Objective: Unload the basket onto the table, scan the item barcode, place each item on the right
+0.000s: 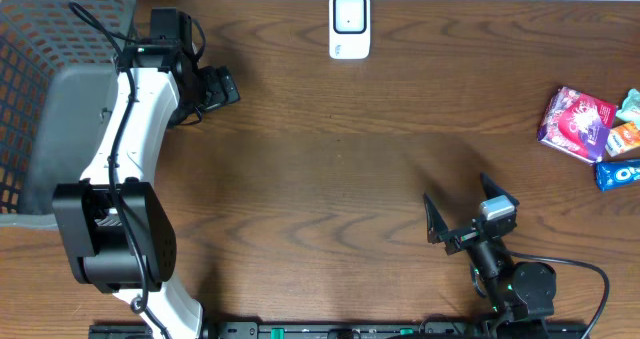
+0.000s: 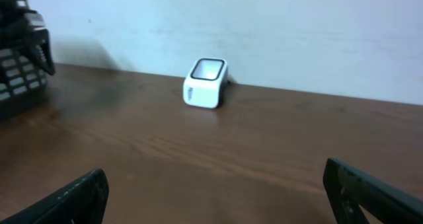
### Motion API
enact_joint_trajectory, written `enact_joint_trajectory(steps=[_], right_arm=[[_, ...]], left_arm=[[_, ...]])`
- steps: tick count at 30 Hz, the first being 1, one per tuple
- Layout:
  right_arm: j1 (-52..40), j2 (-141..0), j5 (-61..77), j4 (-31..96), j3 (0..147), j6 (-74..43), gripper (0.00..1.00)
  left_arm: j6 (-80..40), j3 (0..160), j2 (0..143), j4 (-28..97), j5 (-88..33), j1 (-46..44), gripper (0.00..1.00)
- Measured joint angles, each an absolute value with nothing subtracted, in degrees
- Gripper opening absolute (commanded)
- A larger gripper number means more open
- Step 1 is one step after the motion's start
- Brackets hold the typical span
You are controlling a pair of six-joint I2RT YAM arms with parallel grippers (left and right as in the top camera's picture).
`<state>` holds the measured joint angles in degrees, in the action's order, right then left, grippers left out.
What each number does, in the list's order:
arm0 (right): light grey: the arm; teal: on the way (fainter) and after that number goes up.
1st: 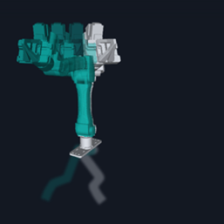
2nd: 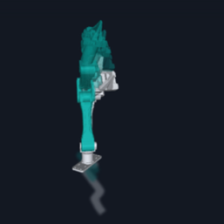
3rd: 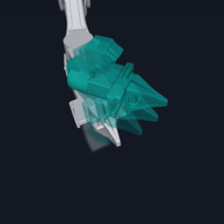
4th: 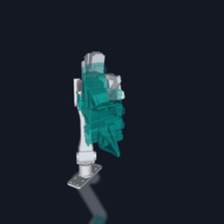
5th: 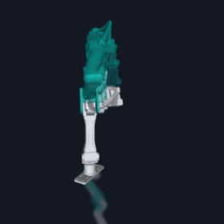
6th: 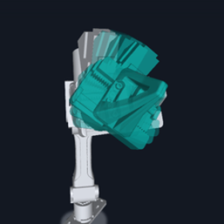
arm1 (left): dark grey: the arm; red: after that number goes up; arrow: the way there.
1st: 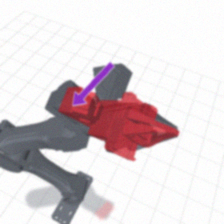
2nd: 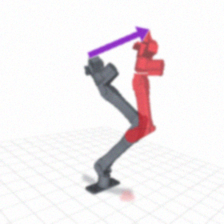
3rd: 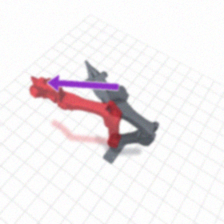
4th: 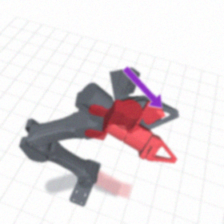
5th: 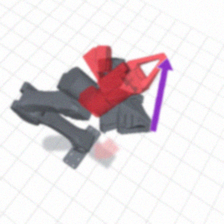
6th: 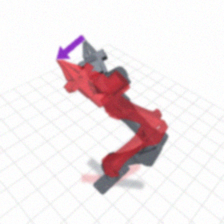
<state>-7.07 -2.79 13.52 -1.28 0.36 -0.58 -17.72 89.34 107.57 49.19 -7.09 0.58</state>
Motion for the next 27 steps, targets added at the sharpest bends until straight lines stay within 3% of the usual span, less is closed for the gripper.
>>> enact_joint_trajectory(steps=[27], right_arm=[[0.3, -0.7, 9.3, 3.4, 0.4, -0.3, 0.99]], left_arm=[[-17.7, 89.3, 107.6, 49.2, -7.1, 0.6, 0.98]])
